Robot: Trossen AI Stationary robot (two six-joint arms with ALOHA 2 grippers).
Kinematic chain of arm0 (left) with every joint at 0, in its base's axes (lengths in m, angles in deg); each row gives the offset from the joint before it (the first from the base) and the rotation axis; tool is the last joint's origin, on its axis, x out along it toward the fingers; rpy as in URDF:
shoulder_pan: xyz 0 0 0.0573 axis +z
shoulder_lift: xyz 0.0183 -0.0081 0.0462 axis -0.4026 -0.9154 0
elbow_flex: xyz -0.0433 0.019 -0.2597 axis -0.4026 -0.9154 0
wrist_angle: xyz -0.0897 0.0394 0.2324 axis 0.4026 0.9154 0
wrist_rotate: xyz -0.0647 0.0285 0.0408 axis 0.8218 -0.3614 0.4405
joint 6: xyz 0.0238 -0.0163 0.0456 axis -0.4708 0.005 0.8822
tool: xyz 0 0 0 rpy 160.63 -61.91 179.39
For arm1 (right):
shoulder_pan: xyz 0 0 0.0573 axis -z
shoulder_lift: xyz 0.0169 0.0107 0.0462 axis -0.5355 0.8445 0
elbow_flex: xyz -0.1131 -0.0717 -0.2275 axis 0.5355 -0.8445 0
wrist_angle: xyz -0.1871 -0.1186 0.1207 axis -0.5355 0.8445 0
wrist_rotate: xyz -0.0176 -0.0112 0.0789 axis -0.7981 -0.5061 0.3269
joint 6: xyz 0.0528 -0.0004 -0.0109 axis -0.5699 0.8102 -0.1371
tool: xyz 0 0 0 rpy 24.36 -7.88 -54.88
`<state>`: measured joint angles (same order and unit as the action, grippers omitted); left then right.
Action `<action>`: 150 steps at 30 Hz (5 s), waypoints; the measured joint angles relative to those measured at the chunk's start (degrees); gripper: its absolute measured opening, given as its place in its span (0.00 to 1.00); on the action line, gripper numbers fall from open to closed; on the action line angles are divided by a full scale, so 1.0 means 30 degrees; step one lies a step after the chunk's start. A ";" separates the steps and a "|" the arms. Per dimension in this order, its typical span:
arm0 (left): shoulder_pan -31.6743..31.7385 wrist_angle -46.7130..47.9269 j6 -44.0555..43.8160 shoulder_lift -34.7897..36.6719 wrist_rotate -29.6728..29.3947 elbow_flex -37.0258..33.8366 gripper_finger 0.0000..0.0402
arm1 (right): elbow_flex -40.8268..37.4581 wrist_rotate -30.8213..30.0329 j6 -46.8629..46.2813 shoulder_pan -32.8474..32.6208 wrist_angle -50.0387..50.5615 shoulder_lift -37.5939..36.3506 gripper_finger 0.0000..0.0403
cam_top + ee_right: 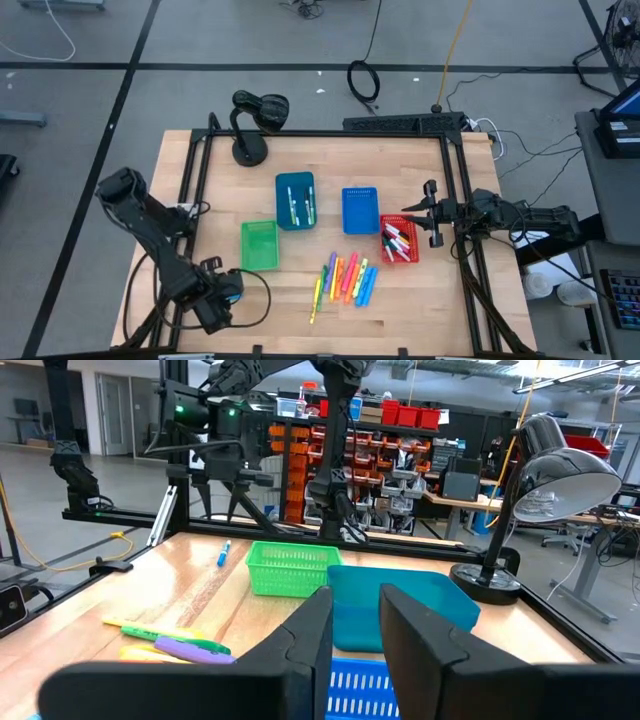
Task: Pick & Place Markers
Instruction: Put the blue marker pen into the dark blue bin
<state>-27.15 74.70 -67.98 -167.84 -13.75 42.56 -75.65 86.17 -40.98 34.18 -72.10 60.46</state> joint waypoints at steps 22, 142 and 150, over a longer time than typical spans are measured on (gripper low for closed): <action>-0.0850 -0.5758 -0.3051 -0.1501 0.2195 -0.4300 0.39 | -0.0004 0.0001 -0.0007 0.0007 0.0000 0.0007 0.18; -0.0862 -0.9741 -0.9255 -0.1206 -0.2113 -0.6699 0.07 | -0.0001 0.0004 0.0000 0.0004 0.0000 0.0007 0.18; -0.1013 -1.1006 -0.7228 -0.0415 -0.6811 -0.5267 0.07 | 0.0002 -0.0005 0.0000 0.0007 -0.0012 0.0007 0.18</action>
<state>-30.19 41.68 -89.66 -169.08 -34.18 26.76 -75.64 86.16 -40.98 34.20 -72.14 60.48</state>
